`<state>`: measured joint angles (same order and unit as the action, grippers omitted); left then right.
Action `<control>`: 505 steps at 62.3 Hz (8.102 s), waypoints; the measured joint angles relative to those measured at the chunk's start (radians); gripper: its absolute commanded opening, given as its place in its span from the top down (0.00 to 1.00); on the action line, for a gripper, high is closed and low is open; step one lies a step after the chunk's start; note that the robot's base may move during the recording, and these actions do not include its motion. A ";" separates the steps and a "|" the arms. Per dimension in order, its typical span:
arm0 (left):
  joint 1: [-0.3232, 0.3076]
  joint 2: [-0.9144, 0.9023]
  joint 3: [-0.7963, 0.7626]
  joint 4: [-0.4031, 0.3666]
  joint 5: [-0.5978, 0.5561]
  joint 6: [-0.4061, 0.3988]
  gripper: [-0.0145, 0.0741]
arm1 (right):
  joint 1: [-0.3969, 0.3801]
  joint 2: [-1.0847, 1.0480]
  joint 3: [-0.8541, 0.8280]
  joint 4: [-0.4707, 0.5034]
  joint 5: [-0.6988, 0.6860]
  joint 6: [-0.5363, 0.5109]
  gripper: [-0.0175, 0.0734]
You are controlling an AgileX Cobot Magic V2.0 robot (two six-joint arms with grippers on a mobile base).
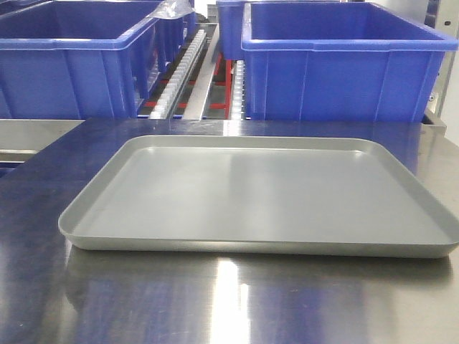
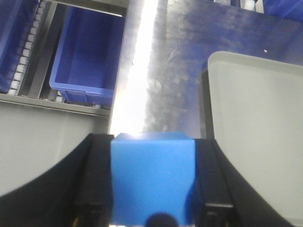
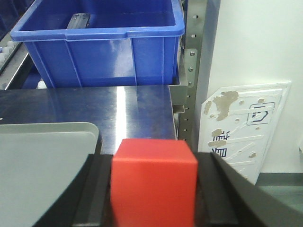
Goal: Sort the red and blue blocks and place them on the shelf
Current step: 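Hold both cubes raised while the base starts moving, then drive the base away from the table carrying both cubes, then drive the base toward the shelf of blue bins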
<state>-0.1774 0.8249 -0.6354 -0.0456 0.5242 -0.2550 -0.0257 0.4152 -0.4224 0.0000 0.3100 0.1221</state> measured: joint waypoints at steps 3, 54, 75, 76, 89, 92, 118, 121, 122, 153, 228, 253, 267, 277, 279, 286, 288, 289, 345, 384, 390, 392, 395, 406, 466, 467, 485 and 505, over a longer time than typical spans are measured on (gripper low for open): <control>0.000 -0.035 0.035 -0.004 -0.021 0.000 0.70 | 0.000 0.000 0.000 0.000 0.000 0.000 0.74; 0.000 -0.155 0.120 -0.006 -0.082 0.004 0.70 | 0.000 0.000 0.000 0.000 0.000 0.000 0.74; 0.000 -0.155 0.120 -0.006 -0.084 0.004 0.70 | 0.000 0.000 0.000 0.000 0.000 0.000 0.74; 0.000 -0.155 0.120 -0.006 -0.084 0.004 0.70 | 0.000 0.000 0.000 0.000 0.000 0.000 0.74; 0.000 -0.155 0.120 -0.006 -0.085 0.005 0.70 | 0.000 0.000 0.000 0.000 0.000 0.000 0.74; 0.000 -0.155 0.120 -0.006 -0.085 0.005 0.70 | 0.000 0.000 0.000 0.000 0.000 0.000 0.74; 0.000 -0.155 0.120 -0.006 -0.085 0.005 0.70 | 0.000 0.000 0.000 0.000 0.000 0.000 0.74; 0.000 -0.155 0.120 -0.006 -0.085 0.005 0.70 | 0.000 0.000 0.000 0.000 0.000 0.000 0.74; 0.000 -0.155 0.120 -0.006 -0.085 0.005 0.70 | 0.000 0.000 0.000 0.000 0.000 0.000 0.74; 0.000 -0.155 0.121 -0.006 -0.085 0.005 0.70 | 0.000 0.000 0.000 0.000 0.000 0.000 0.74; 0.000 -0.155 0.121 -0.006 -0.085 0.005 0.70 | 0.000 0.000 0.000 0.000 0.000 0.000 0.74; 0.000 -0.155 0.121 -0.006 -0.085 0.005 0.70 | 0.000 0.000 0.000 0.000 0.000 0.000 0.74; 0.000 -0.155 0.121 -0.006 -0.085 0.005 0.70 | 0.000 0.000 0.000 0.000 0.000 0.000 0.74; 0.000 -0.155 0.121 -0.006 -0.085 0.005 0.70 | 0.000 0.000 0.000 0.000 0.000 0.000 0.74; 0.000 -0.155 0.121 -0.006 -0.085 0.005 0.70 | 0.000 0.000 0.000 0.000 0.000 0.000 0.74; 0.000 -0.155 0.121 -0.006 -0.085 0.005 0.70 | 0.000 0.000 0.000 0.000 0.000 0.000 0.74; 0.000 -0.155 0.121 -0.006 -0.085 0.005 0.70 | 0.000 0.000 0.000 0.000 0.000 0.000 0.74; 0.000 -0.155 0.121 -0.006 -0.085 0.005 0.70 | 0.000 0.000 0.000 0.000 0.000 0.000 0.74; 0.000 -0.155 0.122 -0.006 -0.086 0.005 0.70 | 0.000 0.000 0.000 0.000 0.000 0.000 0.74; 0.000 -0.155 0.122 -0.006 -0.086 0.005 0.70 | 0.000 0.000 0.000 0.000 0.000 0.000 0.74; 0.000 -0.155 0.122 -0.006 -0.086 0.005 0.70 | 0.000 0.000 0.000 0.000 0.000 0.000 0.74; 0.000 -0.155 0.122 -0.006 -0.086 0.005 0.70 | 0.000 0.000 0.000 0.000 0.000 0.000 0.74; 0.000 -0.155 0.122 -0.006 -0.086 0.005 0.70 | 0.000 0.000 0.000 0.000 0.000 0.000 0.74; 0.000 -0.155 0.122 -0.006 -0.086 0.005 0.70 | 0.000 0.000 0.000 0.000 0.000 0.000 0.74; 0.000 -0.155 0.122 -0.006 -0.086 0.005 0.70 | 0.000 0.000 0.000 0.000 0.000 0.000 0.74; 0.000 -0.155 0.122 -0.006 -0.086 0.005 0.70 | 0.000 0.000 0.000 0.000 0.000 0.000 0.74; 0.000 -0.155 0.122 -0.006 -0.086 0.005 0.70 | 0.000 0.000 0.000 0.000 0.000 0.000 0.74; 0.000 -0.155 0.122 -0.006 -0.086 0.005 0.70 | 0.000 0.000 0.000 0.000 0.000 0.000 0.74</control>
<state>-0.1774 0.6695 -0.5130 -0.0517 0.4385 -0.2497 -0.0257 0.4152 -0.4224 0.0000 0.3100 0.1221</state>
